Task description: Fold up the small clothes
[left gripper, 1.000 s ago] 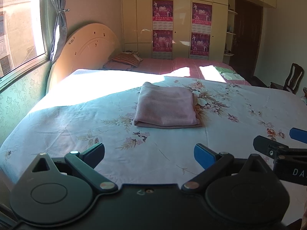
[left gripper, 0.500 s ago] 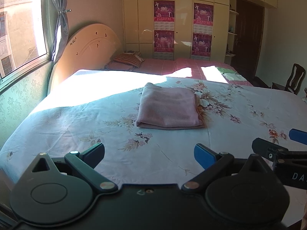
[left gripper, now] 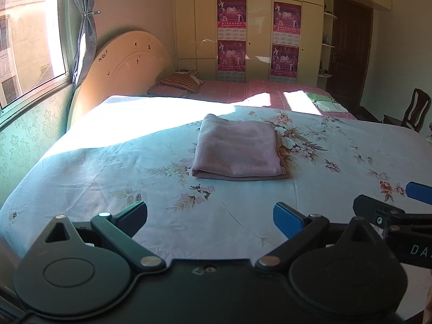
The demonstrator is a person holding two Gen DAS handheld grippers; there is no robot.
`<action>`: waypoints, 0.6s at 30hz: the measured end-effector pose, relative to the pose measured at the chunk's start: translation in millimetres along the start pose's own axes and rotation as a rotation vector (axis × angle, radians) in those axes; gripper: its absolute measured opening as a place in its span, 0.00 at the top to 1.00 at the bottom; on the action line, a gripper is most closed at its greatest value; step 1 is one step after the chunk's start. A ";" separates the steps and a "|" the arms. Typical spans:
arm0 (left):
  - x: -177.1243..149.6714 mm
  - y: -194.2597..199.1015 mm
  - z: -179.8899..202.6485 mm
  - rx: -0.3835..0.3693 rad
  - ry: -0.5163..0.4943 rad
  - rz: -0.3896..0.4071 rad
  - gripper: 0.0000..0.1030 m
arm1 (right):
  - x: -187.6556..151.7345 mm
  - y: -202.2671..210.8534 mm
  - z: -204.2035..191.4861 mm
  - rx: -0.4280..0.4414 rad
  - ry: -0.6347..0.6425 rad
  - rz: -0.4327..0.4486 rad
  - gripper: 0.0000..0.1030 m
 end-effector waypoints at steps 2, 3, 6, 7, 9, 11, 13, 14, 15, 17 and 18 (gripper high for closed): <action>-0.2 -0.7 -0.6 0.000 0.000 0.000 0.03 | 0.2 -0.9 -0.3 -0.001 -0.001 0.000 0.00; 0.0 -0.7 -0.9 -0.001 0.000 -0.001 0.03 | 0.2 -1.6 -0.4 0.000 -0.002 -0.002 0.00; -0.1 -1.0 -0.8 -0.001 0.002 0.000 0.03 | -0.3 -3.3 -0.5 -0.001 0.000 -0.005 0.00; 0.1 -1.4 -1.7 -0.001 0.002 0.000 0.03 | -0.4 -3.1 -0.8 0.001 0.000 -0.005 0.00; 0.0 -1.6 -1.2 -0.002 0.003 -0.001 0.03 | -0.3 -3.0 0.3 0.002 -0.003 -0.003 0.00; 0.4 -1.8 -1.3 -0.002 0.000 -0.003 0.03 | -0.2 -3.3 1.1 0.003 -0.007 -0.002 0.00; 0.7 -2.3 0.3 -0.002 -0.004 -0.002 0.03 | -0.1 -3.8 1.1 0.003 -0.008 -0.004 0.00; 0.8 -2.7 1.1 -0.001 -0.008 -0.002 0.03 | 0.1 -3.8 1.2 0.003 -0.007 -0.003 0.00; 0.8 -2.9 1.5 -0.001 -0.009 -0.003 0.03 | 0.1 -3.9 1.3 0.004 -0.008 -0.004 0.00; 0.9 -3.8 2.4 -0.003 -0.008 -0.004 0.03 | 0.0 -4.2 1.4 0.007 -0.009 -0.005 0.00; 1.0 -3.8 2.3 0.000 -0.007 -0.004 0.03 | 0.1 -4.6 1.5 0.008 -0.008 -0.004 0.00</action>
Point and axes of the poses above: each gripper's, at about its wrist camera, not at the fingertips, and y roughly against the way its jaws point, z to its right, x to its top, the point moved 2 cm from there along -y, roughly the way its jaws point, and after that the axes turned 12 degrees about -x, right-handed, at the moved point
